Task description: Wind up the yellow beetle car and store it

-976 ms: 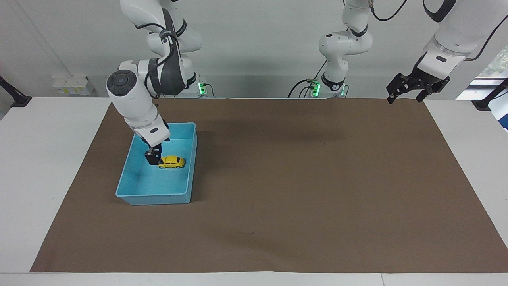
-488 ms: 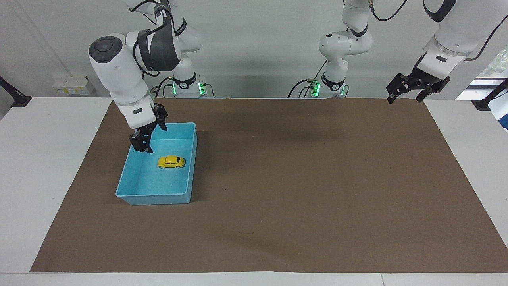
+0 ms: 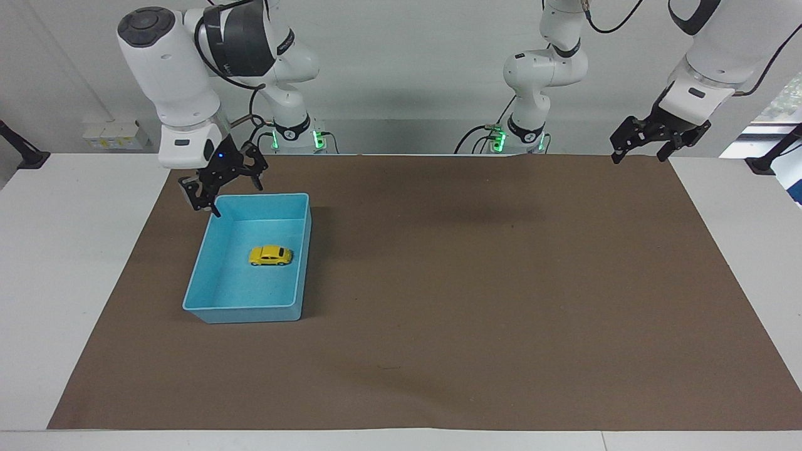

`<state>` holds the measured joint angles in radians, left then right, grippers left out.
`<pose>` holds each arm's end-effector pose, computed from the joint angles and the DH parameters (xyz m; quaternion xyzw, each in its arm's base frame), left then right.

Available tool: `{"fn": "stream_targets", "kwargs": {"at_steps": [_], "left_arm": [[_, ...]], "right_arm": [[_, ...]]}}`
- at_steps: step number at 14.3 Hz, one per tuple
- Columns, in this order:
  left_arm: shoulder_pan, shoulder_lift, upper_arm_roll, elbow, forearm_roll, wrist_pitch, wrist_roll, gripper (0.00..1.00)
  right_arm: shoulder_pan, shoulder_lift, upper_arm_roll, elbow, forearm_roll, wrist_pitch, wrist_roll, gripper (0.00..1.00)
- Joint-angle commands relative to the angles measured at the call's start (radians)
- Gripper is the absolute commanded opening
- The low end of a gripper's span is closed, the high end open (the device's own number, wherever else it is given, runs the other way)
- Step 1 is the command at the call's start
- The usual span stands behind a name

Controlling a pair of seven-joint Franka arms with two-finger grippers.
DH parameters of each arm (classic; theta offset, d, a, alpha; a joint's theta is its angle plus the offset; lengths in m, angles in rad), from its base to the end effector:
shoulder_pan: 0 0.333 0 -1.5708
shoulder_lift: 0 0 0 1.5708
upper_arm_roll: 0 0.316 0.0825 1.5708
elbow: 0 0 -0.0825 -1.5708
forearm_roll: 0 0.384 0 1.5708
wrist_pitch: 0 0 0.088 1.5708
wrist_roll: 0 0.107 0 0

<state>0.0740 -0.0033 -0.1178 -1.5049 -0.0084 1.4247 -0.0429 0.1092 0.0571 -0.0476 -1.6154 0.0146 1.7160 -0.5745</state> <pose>0.5378 -0.0247 0.6447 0.9993 -0.0009 -0.0386 0.0023 0.5821 0.0380 0.5838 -0.9499 -0.3118 -0.0226 0.0002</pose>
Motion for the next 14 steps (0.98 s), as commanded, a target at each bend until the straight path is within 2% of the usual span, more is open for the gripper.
{"fn": "stream_targets", "kwargs": {"at_steps": [1, 7, 9, 14], "left_arm": [[0.018, 0.000, -0.013, 0.012, 0.010, -0.018, -0.006, 1.00], [0.018, 0.000, -0.013, 0.014, 0.010, -0.018, -0.006, 1.00], [0.018, 0.000, -0.013, 0.014, 0.010, -0.018, -0.006, 1.00], [0.018, 0.000, -0.013, 0.014, 0.010, -0.018, -0.006, 1.00]], "right_arm": [[-0.014, 0.006, 0.002, 0.045, 0.010, -0.050, 0.206, 1.00], [-0.055, 0.012, -0.012, 0.130, 0.045, -0.185, 0.539, 1.00], [-0.075, 0.013, -0.012, 0.172, 0.050, -0.225, 0.547, 1.00], [-0.069, 0.013, -0.011, 0.181, 0.034, -0.230, 0.555, 1.00]]}}
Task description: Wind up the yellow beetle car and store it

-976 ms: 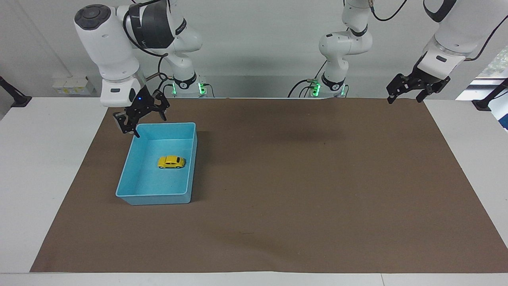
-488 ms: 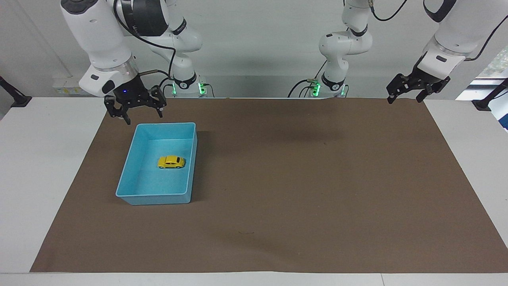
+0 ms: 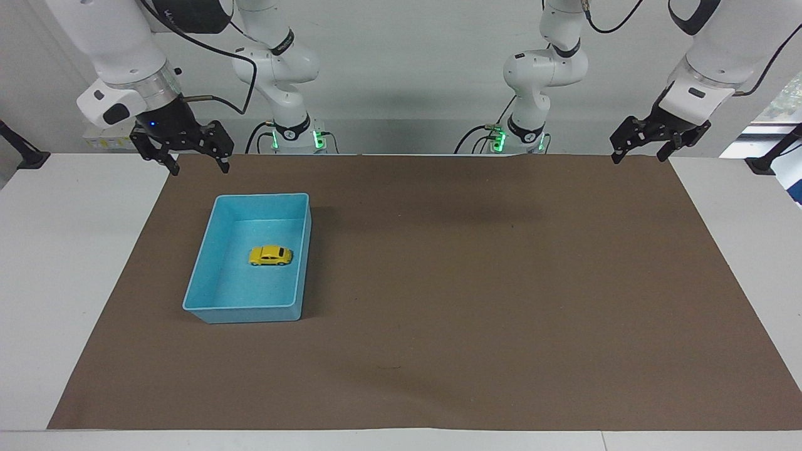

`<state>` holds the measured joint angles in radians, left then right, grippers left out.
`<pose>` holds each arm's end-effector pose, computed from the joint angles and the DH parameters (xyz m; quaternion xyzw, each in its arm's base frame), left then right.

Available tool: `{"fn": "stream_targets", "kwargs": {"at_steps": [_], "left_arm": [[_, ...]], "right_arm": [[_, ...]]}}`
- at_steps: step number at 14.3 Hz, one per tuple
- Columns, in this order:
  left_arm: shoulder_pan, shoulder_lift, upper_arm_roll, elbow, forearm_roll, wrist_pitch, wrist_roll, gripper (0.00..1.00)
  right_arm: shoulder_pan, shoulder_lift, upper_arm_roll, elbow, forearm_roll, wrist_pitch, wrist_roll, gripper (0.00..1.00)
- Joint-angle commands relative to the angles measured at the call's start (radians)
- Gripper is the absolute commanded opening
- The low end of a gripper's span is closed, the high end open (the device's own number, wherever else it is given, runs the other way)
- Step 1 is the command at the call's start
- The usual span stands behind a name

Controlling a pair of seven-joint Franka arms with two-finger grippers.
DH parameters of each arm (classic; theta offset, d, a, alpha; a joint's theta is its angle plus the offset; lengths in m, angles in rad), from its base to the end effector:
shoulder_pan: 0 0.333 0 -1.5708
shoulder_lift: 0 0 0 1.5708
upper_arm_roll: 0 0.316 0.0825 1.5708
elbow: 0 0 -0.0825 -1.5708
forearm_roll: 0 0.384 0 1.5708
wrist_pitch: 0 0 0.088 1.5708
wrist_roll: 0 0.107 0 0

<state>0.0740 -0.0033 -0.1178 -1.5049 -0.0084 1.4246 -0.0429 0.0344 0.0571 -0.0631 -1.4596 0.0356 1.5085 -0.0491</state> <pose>0.5378 -0.0247 0.6447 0.9993 -0.0009 -0.0386 0.0023 0.5664 -0.0111 0.6393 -0.9998 -0.0113 0.0034 0.0161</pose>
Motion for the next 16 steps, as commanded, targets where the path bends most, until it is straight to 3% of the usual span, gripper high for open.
{"fn": "stream_targets", "kwargs": {"at_steps": [1, 4, 16], "left_arm": [[0.018, 0.000, -0.013, 0.014, 0.010, -0.018, -0.006, 1.00], [0.018, 0.000, -0.013, 0.012, 0.008, -0.018, -0.006, 1.00], [0.018, 0.000, -0.013, 0.014, 0.010, -0.018, -0.006, 1.00]], "right_arm": [[0.005, 0.013, 0.008, 0.027, 0.014, -0.024, 0.029, 1.00], [-0.001, -0.026, 0.006, 0.013, 0.020, 0.034, 0.029, 1.00], [-0.004, -0.028, 0.006, 0.010, 0.020, 0.029, 0.025, 1.00]]}}
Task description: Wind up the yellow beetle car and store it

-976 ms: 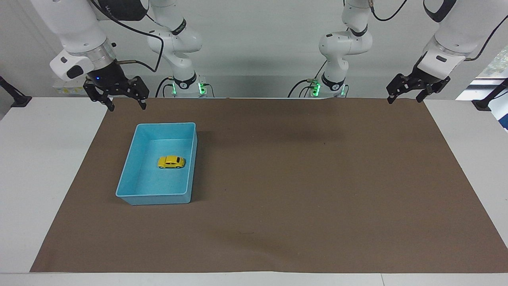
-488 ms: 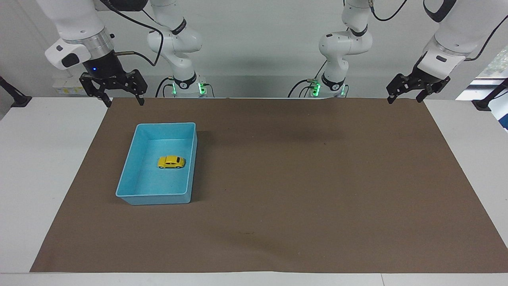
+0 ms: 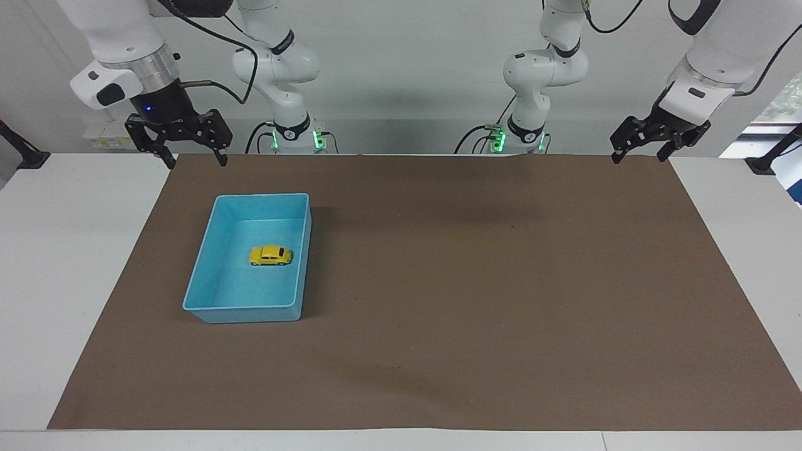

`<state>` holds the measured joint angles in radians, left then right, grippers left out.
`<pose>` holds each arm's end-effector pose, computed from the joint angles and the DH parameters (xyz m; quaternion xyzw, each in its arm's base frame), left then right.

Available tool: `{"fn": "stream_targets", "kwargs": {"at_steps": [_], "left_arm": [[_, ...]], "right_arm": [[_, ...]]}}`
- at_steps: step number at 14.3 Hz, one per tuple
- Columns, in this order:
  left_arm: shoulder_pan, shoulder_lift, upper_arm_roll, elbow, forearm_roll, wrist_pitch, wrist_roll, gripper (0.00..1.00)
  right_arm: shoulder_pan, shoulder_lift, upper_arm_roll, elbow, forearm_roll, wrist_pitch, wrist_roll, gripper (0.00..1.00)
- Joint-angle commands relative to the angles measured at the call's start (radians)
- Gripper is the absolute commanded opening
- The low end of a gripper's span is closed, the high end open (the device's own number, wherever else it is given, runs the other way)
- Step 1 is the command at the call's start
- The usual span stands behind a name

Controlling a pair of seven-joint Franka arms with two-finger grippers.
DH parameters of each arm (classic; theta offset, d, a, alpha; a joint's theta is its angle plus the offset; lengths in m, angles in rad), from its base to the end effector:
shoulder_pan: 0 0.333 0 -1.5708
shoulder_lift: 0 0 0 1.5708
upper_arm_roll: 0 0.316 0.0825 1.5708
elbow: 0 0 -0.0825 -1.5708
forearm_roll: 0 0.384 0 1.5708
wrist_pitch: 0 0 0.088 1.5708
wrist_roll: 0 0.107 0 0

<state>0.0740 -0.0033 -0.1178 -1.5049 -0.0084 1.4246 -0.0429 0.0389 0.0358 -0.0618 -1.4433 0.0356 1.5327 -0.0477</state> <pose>0.5378 -0.0247 0.6447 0.9993 -0.0009 -0.0386 0.0023 0.5621 -0.0082 0.6611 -0.9994 -0.0136 -0.0274 0.0157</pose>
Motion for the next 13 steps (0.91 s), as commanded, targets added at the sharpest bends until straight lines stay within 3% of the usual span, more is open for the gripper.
{"fn": "stream_targets", "kwargs": {"at_steps": [1, 13], "left_arm": [[0.018, 0.000, -0.013, 0.012, 0.010, -0.018, -0.006, 1.00], [0.018, 0.000, -0.013, 0.012, 0.010, -0.018, -0.006, 1.00]], "right_arm": [[-0.008, -0.007, 0.005, -0.006, 0.020, 0.004, 0.023, 1.00], [-0.011, -0.007, 0.003, -0.006, 0.027, 0.012, 0.020, 1.00]]}}
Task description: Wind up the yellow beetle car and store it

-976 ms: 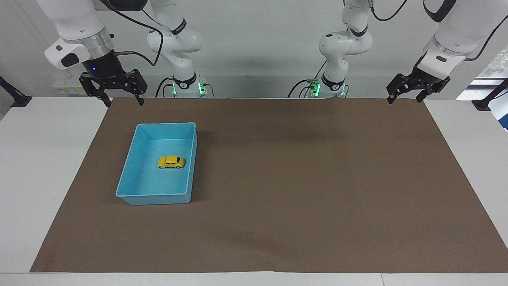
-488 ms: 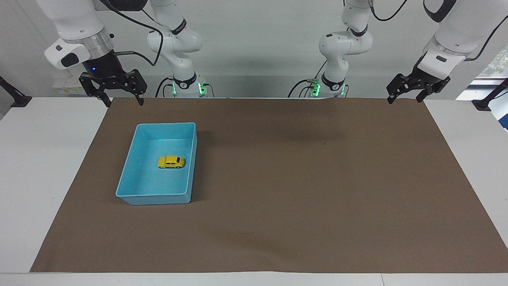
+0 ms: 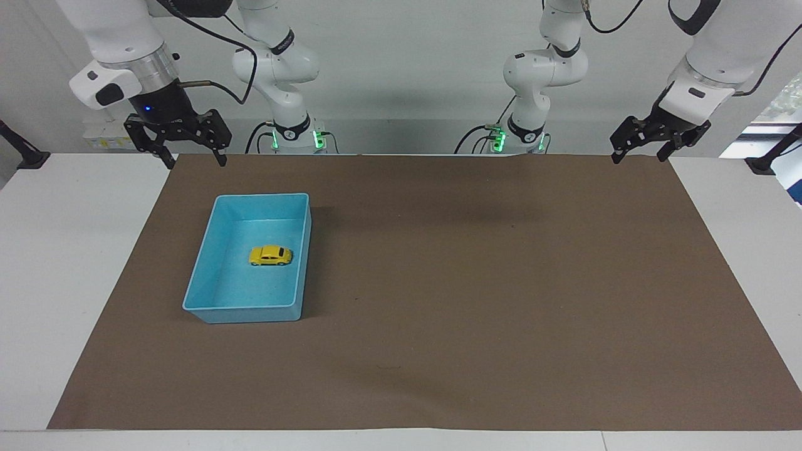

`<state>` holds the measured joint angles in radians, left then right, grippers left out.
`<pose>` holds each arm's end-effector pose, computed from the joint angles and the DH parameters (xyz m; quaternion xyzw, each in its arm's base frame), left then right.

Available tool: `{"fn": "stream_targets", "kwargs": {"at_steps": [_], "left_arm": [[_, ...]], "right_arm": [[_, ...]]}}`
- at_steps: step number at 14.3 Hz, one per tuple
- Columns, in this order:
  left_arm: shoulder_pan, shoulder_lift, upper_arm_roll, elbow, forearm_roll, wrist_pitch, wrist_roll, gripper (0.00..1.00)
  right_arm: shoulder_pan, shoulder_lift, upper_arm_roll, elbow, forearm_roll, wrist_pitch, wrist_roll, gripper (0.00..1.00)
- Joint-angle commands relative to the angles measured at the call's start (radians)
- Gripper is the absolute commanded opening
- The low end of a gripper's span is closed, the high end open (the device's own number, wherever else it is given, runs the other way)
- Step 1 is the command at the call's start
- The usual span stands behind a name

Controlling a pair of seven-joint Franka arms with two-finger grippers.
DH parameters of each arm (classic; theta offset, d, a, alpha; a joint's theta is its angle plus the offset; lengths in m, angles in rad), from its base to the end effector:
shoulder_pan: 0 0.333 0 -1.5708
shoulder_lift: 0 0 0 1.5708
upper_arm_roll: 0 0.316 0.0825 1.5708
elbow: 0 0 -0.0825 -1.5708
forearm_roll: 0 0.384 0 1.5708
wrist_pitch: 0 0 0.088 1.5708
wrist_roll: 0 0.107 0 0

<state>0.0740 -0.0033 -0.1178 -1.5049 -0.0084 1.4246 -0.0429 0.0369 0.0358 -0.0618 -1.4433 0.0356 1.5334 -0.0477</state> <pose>0.5378 -0.0247 0.6447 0.9993 -0.0009 -0.0386 0.0023 0.5622 -0.0093 0.6612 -0.9994 -0.0126 -0.0278 0.0157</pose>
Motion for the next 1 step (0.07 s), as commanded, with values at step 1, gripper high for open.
{"fn": "stream_targets", "kwargs": {"at_steps": [1], "left_arm": [[0.018, 0.000, -0.013, 0.014, 0.010, -0.018, -0.006, 1.00]], "right_arm": [[-0.009, -0.007, 0.004, -0.006, 0.033, 0.011, 0.019, 1.00]]}}
